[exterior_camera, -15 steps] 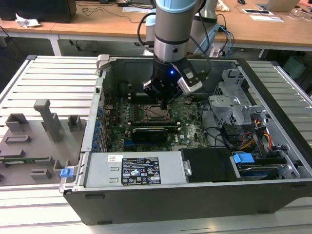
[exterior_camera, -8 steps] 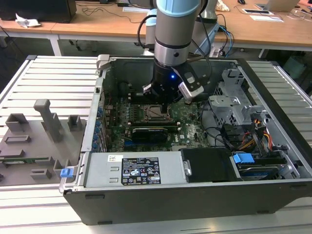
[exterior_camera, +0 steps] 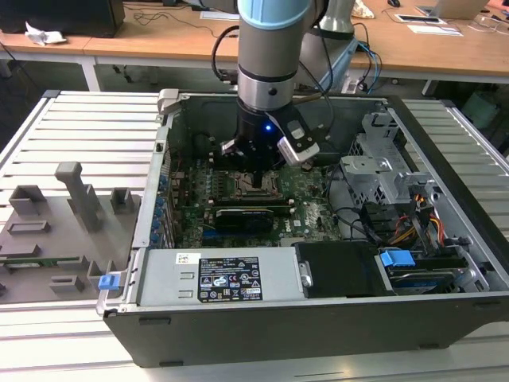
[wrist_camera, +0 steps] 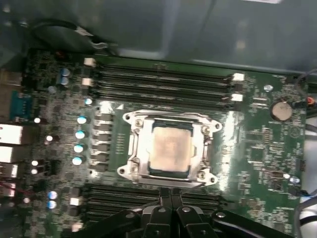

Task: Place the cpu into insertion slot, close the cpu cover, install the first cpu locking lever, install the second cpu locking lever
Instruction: 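Install the second cpu locking lever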

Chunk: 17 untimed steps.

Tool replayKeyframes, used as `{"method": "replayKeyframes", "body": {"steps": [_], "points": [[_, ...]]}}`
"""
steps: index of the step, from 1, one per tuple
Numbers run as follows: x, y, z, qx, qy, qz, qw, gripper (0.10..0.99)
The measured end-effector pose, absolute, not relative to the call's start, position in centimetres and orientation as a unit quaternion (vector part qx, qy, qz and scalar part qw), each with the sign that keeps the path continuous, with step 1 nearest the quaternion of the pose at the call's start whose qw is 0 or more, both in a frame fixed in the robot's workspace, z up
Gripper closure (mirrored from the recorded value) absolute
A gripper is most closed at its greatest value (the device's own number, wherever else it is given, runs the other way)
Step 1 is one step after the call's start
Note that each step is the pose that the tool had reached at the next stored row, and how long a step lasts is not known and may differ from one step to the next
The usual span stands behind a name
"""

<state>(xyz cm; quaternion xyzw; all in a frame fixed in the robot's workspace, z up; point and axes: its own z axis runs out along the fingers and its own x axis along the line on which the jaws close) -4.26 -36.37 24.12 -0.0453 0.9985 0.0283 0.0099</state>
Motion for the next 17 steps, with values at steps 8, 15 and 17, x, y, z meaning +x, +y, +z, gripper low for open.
{"method": "replayKeyframes", "body": {"steps": [8, 15, 17], "points": [[-6.5, -37.4, 22.4, -0.045, 0.998, 0.046, 0.01, 0.98], [-7.1, -38.1, 21.7, -0.045, 0.996, 0.074, 0.011, 0.98], [-7.2, -38.5, 21.7, -0.045, 0.995, 0.084, 0.012, 0.98]]}}
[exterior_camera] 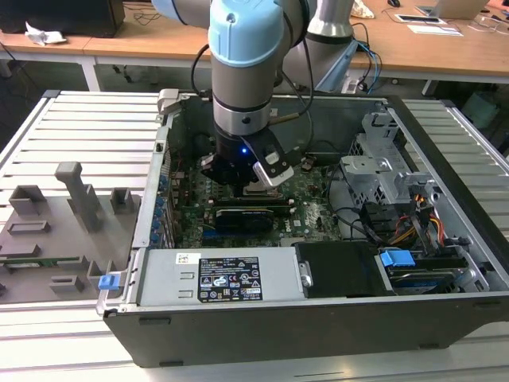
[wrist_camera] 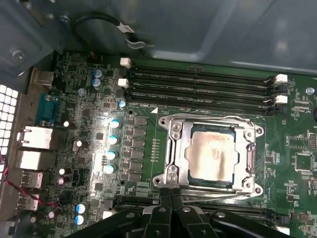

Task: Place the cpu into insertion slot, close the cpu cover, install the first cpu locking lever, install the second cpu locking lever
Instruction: 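Install the second cpu locking lever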

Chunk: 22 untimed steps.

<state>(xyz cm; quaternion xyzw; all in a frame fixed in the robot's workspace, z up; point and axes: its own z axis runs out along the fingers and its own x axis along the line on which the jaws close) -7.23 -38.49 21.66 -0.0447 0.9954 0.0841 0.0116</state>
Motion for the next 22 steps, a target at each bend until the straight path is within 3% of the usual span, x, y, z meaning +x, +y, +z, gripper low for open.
{"method": "replayKeyframes", "body": {"steps": [11, 22], "points": [[-7.5, -38.9, 20.3, -0.044, 0.992, 0.12, 0.013, 0.98], [-8.0, -39.1, 19.6, -0.044, 0.99, 0.132, 0.014, 0.98]]}}
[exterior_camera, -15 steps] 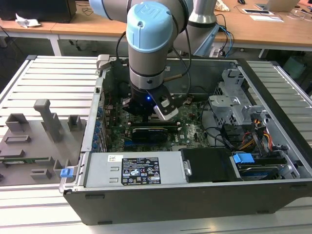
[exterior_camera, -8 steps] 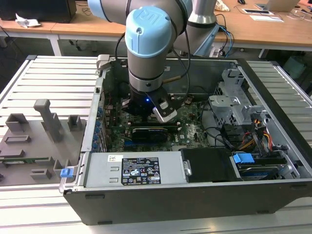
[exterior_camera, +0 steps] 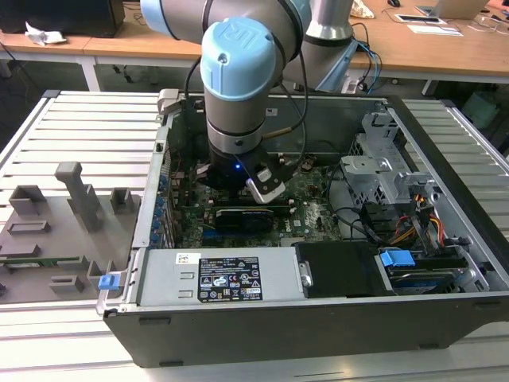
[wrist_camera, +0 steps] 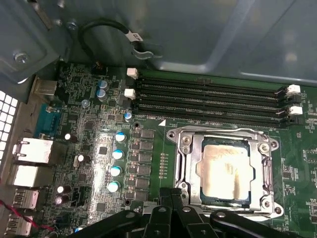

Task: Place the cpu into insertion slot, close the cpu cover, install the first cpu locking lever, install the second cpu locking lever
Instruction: 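Install the second cpu locking lever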

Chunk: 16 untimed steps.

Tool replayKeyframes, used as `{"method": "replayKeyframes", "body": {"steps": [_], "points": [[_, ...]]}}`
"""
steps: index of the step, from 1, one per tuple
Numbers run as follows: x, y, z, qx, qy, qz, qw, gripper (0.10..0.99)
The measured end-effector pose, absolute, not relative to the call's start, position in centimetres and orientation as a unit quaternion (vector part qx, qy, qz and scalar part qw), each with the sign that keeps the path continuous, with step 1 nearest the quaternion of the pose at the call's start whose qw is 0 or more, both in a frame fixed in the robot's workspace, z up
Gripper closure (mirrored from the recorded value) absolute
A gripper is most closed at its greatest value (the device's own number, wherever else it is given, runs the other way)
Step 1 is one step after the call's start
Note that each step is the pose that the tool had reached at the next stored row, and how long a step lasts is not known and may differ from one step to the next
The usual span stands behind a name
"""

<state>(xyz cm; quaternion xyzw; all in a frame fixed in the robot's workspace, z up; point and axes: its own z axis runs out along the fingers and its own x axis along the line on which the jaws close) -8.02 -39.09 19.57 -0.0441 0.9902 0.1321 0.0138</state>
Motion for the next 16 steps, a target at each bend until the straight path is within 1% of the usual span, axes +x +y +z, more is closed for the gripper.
{"method": "replayKeyframes", "body": {"steps": [4, 16], "points": [[-8.1, -39.2, 19.7, -0.044, 0.99, 0.132, 0.014, 0.98], [-8.1, -39.2, 21.8, -0.044, 0.99, 0.132, 0.014, 0.98]]}}
